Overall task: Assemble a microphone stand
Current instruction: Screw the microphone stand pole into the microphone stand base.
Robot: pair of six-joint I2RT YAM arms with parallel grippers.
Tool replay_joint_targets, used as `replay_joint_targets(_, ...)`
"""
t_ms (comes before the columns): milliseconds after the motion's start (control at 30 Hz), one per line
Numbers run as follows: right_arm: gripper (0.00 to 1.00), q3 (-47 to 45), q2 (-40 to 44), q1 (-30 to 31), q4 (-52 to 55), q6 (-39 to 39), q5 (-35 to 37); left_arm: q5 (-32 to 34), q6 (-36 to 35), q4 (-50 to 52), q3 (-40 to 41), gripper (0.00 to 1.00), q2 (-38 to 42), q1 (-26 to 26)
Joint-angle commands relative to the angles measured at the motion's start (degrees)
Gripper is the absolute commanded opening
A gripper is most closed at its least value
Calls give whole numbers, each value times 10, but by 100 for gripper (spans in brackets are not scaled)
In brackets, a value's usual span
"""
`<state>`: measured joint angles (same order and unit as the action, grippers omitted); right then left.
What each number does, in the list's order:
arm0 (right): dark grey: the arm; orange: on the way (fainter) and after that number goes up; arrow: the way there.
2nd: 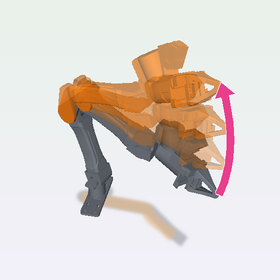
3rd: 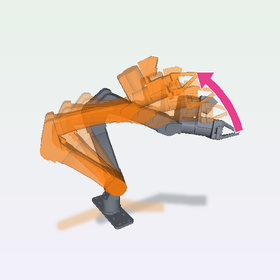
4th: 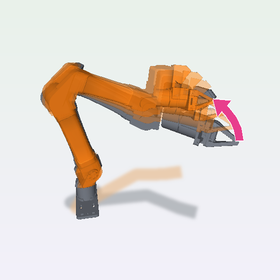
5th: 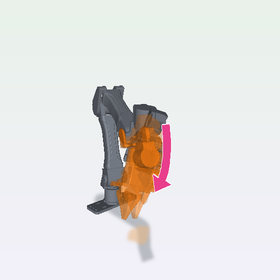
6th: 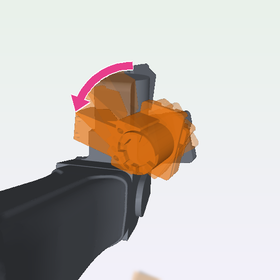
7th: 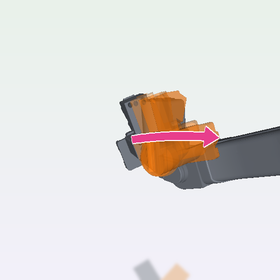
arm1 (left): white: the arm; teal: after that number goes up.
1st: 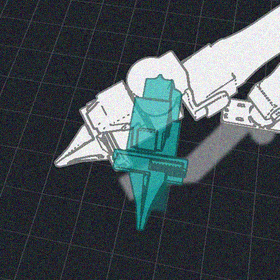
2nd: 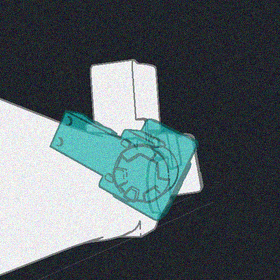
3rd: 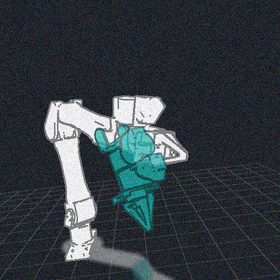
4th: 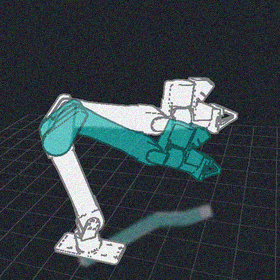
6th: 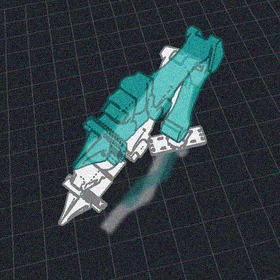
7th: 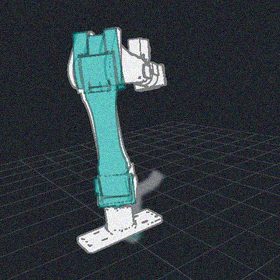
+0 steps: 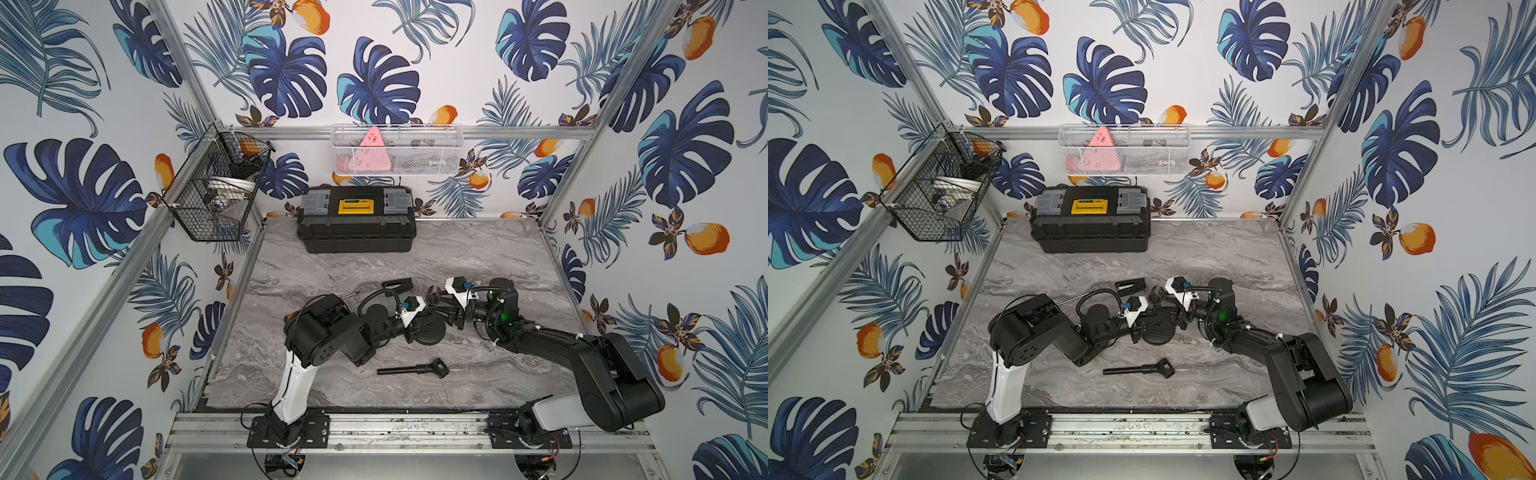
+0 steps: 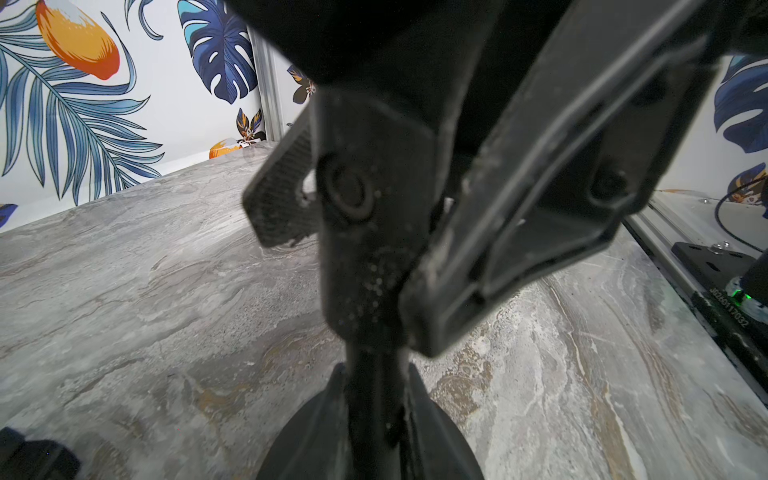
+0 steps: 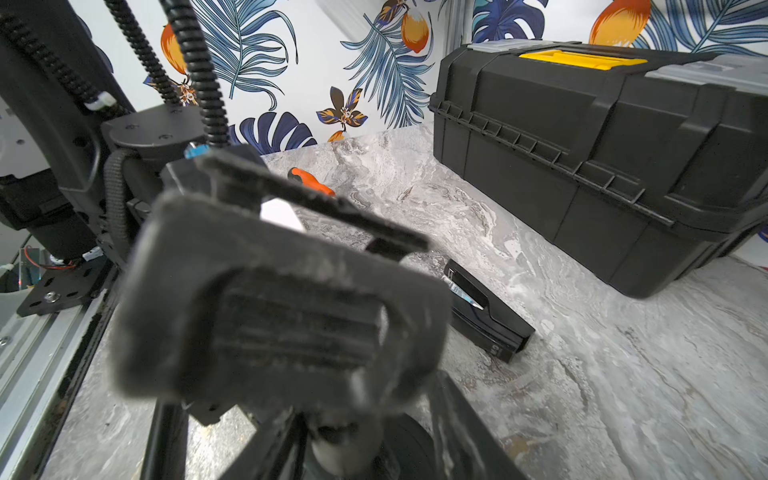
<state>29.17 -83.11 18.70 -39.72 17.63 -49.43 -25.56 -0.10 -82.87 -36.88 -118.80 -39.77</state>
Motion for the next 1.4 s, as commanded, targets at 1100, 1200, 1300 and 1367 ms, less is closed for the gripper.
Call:
replay_joint_targets(1100, 0, -171, 48, 174, -250, -140, 492, 4, -12, 40, 9, 19, 11, -2)
replay_joint_targets(1200, 0, -168, 62, 197, -211, -147, 544, 1, -11, 42, 6, 18, 9, -1)
replay_joint_targets(1300, 0, -168, 50, 213, -221, -143, 573, -2, -7, 32, 5, 16, 2, -1)
replay_joint_targets(1367, 0, -169, 40, 215, -236, -144, 569, -1, -7, 26, 6, 16, -3, -1)
